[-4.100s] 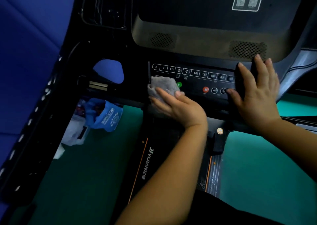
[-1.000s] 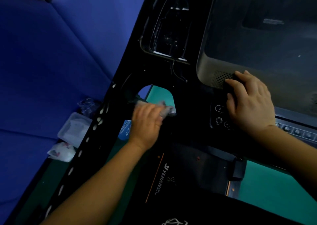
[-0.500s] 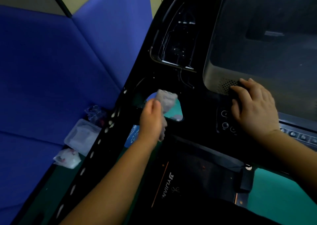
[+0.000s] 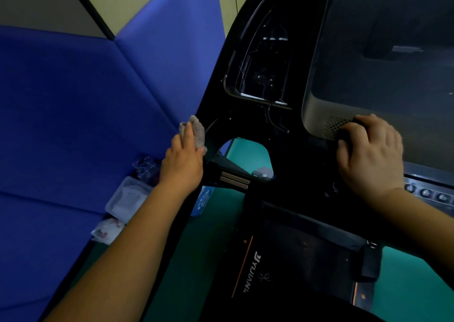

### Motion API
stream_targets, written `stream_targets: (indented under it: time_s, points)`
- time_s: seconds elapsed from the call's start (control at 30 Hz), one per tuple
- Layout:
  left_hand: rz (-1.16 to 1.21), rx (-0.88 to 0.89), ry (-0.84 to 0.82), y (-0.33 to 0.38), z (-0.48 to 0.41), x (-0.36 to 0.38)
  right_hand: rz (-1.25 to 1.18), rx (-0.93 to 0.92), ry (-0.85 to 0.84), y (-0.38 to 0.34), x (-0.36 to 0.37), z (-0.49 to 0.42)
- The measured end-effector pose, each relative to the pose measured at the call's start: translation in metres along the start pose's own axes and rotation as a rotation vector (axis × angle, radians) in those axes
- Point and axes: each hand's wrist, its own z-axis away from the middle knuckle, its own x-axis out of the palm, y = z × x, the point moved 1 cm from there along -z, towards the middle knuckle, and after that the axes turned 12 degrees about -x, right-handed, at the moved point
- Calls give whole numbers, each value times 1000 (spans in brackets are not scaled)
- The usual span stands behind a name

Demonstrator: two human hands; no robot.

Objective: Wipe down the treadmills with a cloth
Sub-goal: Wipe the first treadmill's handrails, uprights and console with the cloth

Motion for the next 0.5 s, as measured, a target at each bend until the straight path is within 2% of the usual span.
stream_targets:
  time_s: [0.27, 0.5]
  points:
    - [20, -1, -47, 56, -55, -7, 34, 12, 7, -3, 1, 0]
    - [56, -22, -99, 22, -29, -6, 22, 19, 9, -5, -1, 1]
